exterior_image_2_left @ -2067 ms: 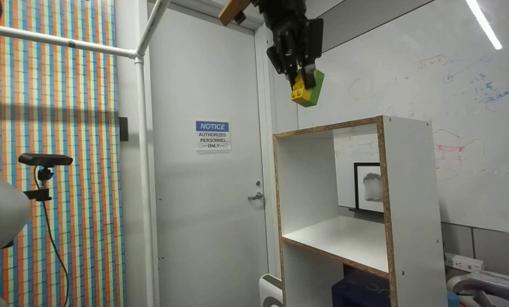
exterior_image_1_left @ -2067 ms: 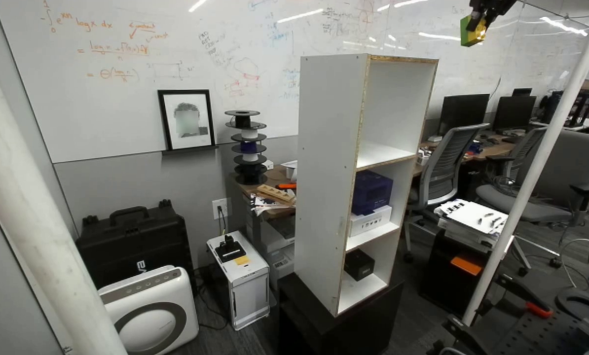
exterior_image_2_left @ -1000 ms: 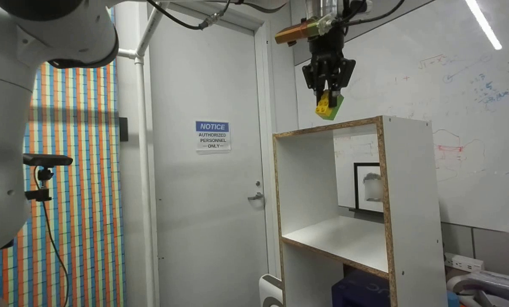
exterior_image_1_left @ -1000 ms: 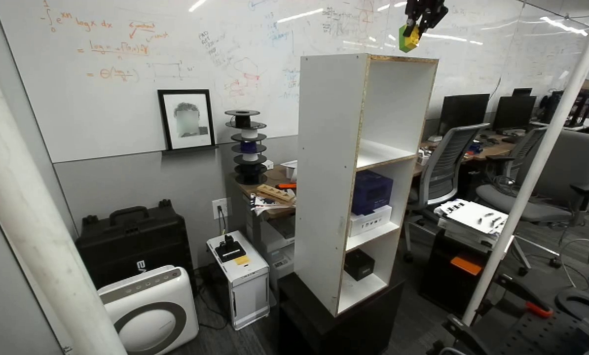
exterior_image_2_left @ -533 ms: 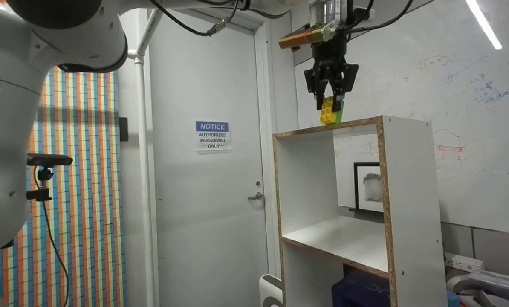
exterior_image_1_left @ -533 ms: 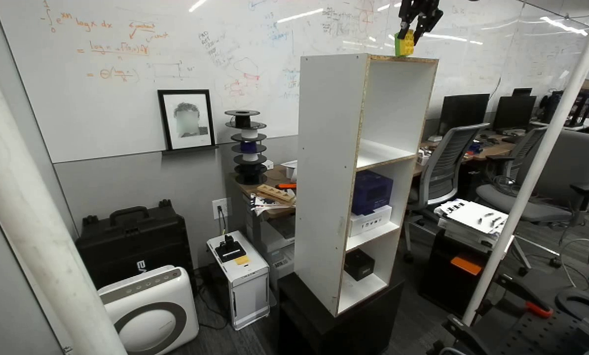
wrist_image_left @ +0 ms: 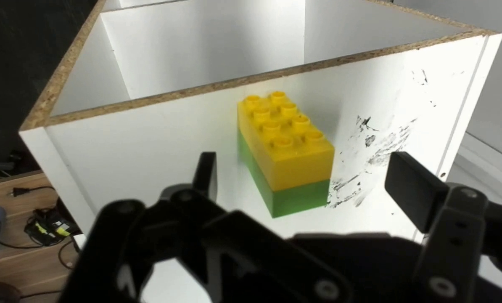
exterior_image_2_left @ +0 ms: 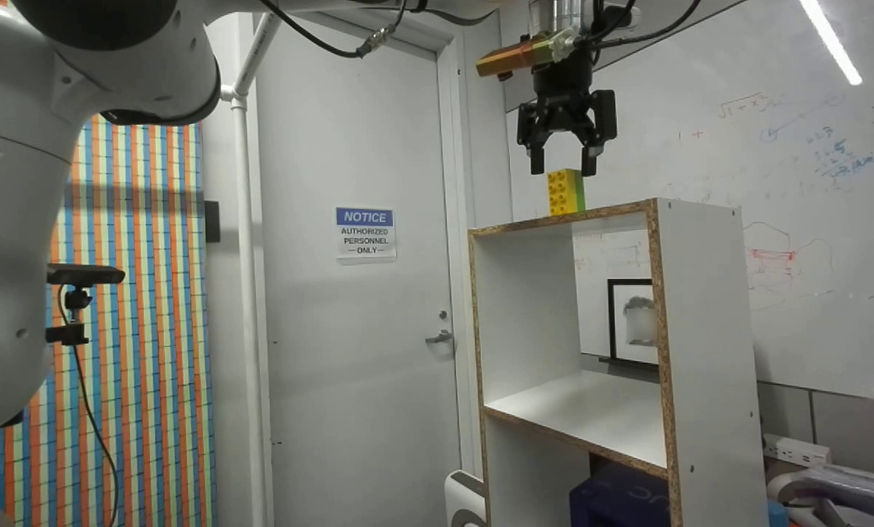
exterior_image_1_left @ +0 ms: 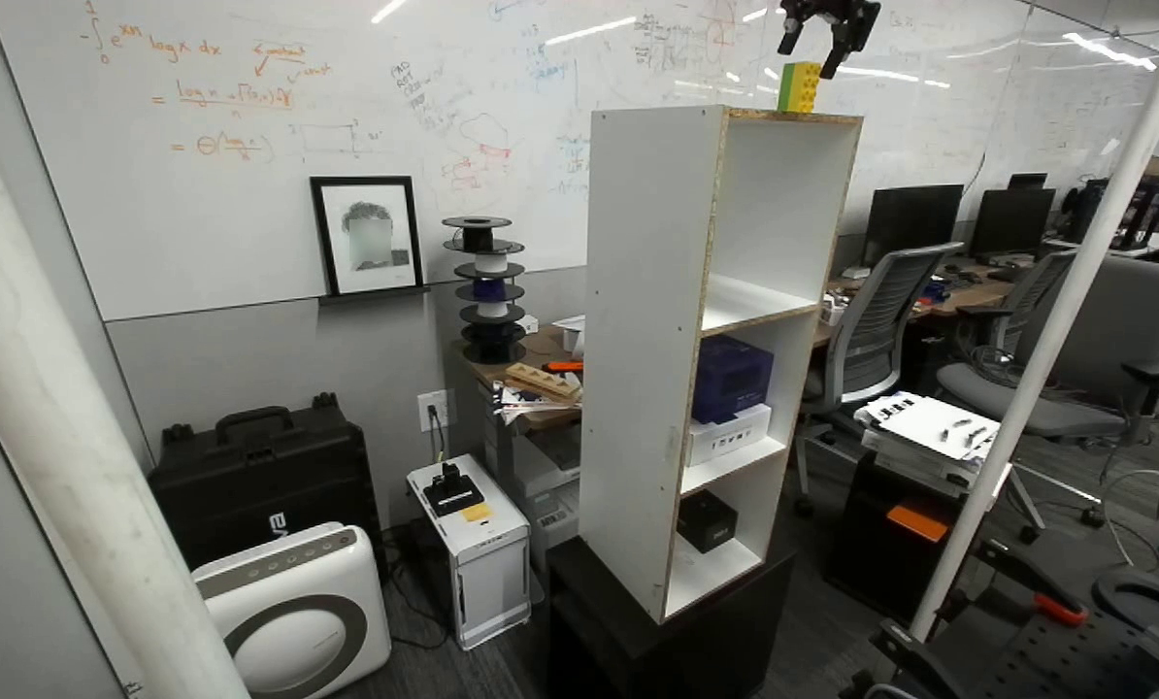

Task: Put the Lego's on top of the shelf

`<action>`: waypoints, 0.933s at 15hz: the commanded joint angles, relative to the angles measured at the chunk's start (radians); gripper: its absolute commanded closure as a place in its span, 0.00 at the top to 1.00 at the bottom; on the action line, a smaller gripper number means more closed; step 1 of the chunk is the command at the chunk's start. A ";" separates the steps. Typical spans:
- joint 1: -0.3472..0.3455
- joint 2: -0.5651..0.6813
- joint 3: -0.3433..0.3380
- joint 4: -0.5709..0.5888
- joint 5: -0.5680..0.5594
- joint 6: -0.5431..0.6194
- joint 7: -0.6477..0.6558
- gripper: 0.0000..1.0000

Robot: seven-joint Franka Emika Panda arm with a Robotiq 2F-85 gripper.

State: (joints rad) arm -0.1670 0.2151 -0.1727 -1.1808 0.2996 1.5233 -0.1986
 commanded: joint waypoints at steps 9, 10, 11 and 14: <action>-0.009 -0.226 -0.026 -0.213 -0.244 -0.126 -0.167 1.00; -0.012 -0.251 -0.029 -0.252 -0.246 -0.131 -0.200 1.00; -0.013 -0.282 -0.031 -0.311 -0.250 -0.107 -0.225 1.00; -0.018 -0.355 -0.034 -0.490 -0.289 0.015 -0.266 1.00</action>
State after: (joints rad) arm -0.1844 -0.0360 -0.2073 -1.4746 0.0482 1.4132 -0.4148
